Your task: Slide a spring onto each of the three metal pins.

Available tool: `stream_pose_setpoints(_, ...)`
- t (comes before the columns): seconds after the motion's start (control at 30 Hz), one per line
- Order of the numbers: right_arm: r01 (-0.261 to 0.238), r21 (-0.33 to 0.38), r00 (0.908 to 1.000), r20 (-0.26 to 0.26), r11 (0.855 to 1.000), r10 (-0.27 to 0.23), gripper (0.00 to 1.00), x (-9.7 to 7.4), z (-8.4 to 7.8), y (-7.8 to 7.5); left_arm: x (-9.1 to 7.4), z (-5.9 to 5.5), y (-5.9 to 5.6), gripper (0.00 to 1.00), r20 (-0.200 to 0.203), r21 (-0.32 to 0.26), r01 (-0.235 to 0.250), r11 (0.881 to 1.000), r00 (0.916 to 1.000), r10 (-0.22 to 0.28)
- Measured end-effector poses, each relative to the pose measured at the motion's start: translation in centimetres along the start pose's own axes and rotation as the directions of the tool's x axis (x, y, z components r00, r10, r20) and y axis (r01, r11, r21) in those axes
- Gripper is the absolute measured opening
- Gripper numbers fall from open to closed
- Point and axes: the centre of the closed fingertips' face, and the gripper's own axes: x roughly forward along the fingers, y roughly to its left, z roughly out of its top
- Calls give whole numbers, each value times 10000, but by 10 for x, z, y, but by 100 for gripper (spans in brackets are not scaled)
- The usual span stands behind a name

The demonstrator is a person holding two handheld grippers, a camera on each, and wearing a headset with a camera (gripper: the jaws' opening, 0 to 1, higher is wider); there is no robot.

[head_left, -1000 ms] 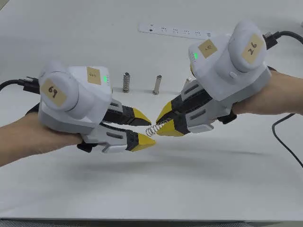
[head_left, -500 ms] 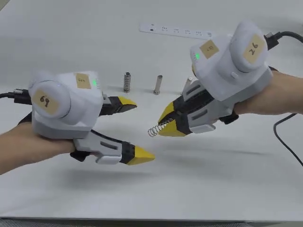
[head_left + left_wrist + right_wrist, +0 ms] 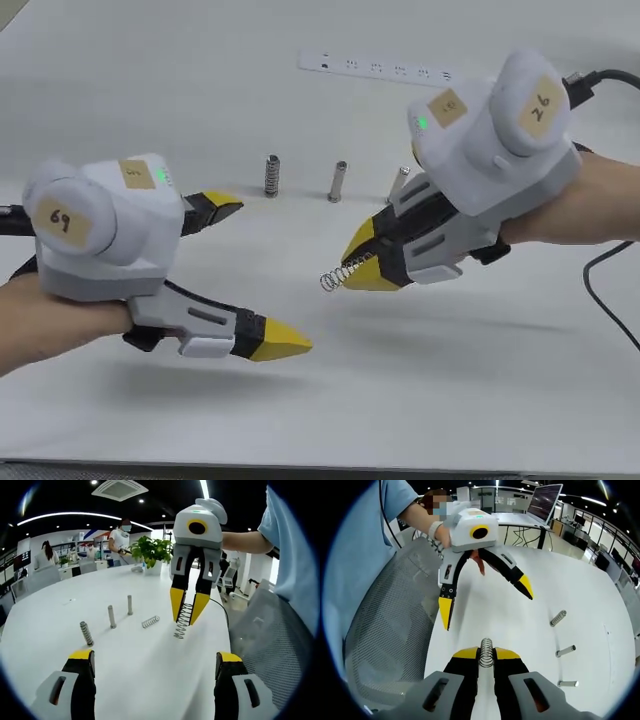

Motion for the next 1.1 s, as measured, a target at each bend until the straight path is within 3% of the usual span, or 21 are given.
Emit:
stream_pose_setpoints(0.3, -62, -168, 9986, -531, 9998, 53, 8, -4, -3, -5, -7, -1, 7, 98, 156, -260, -496, 9984, 9986, 501)
stream_pose_setpoints(0.57, -102, -453, 9913, -1315, 9989, 42, 8, -12, -10, -24, -18, -7, 17, 98, 118, -420, -1079, 9933, 9940, 1084)
stream_pose_setpoints(1.1, -381, -1052, 9603, -2789, 9937, 73, 8, -27, -10, -61, -32, -12, 30, 98, 27, -107, -1871, 9823, 9823, 1871)
